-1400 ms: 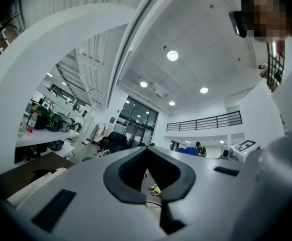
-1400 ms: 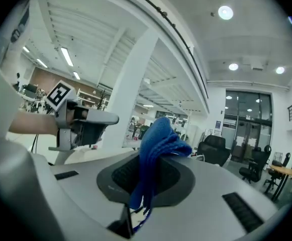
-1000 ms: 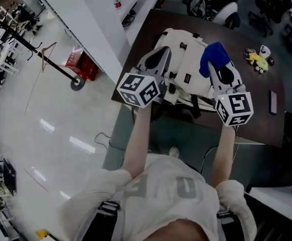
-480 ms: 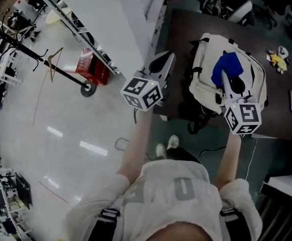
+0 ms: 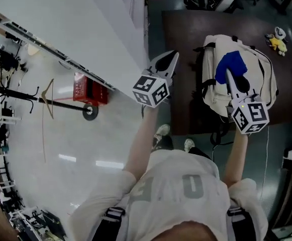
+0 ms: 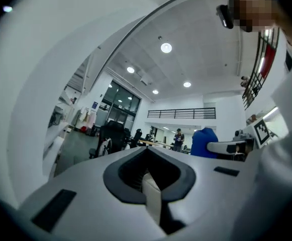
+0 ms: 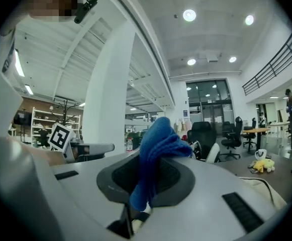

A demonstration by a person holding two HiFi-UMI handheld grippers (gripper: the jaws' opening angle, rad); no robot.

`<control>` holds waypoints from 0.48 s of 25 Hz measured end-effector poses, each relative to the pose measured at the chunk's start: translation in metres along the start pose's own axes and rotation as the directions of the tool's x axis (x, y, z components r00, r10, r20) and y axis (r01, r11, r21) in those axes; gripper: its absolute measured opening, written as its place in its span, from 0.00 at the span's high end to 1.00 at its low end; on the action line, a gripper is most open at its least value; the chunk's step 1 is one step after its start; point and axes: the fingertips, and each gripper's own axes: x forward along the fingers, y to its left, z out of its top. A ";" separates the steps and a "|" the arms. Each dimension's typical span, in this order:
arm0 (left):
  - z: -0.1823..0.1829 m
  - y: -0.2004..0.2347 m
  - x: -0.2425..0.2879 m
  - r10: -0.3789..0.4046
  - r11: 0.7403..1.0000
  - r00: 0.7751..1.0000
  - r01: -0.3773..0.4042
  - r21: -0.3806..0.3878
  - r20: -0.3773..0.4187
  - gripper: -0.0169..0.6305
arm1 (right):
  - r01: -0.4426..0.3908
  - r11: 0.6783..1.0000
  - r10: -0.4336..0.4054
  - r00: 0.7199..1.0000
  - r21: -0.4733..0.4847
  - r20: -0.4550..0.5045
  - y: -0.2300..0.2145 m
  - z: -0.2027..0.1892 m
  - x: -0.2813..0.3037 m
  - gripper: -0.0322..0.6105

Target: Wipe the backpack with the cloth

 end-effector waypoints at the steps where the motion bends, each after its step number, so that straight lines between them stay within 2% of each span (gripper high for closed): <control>1: -0.005 0.007 0.009 -0.043 0.999 0.999 0.043 -0.021 -0.005 0.97 | 0.042 0.999 -0.042 0.999 0.008 0.007 -0.002 0.001 0.005 0.89; 3: -0.013 0.018 0.023 -0.124 0.991 0.992 0.123 -0.047 -0.023 0.97 | 0.129 0.991 -0.129 0.992 0.019 0.008 -0.002 0.000 0.013 0.89; 6: -0.026 0.020 0.041 -0.222 0.975 0.972 0.219 -0.041 -0.076 0.97 | 0.219 0.976 -0.219 0.976 0.012 0.000 0.003 0.000 0.016 0.88; 9: -0.041 0.014 0.049 -0.301 0.953 0.942 0.300 -0.029 -0.150 0.97 | 0.221 0.975 -0.221 0.975 -0.004 0.030 0.028 0.001 0.009 0.88; 12: -0.057 0.018 0.059 -0.321 0.946 0.925 0.323 -0.024 -0.205 0.97 | 0.218 0.976 -0.217 0.975 -0.003 0.047 0.046 -0.001 0.000 0.89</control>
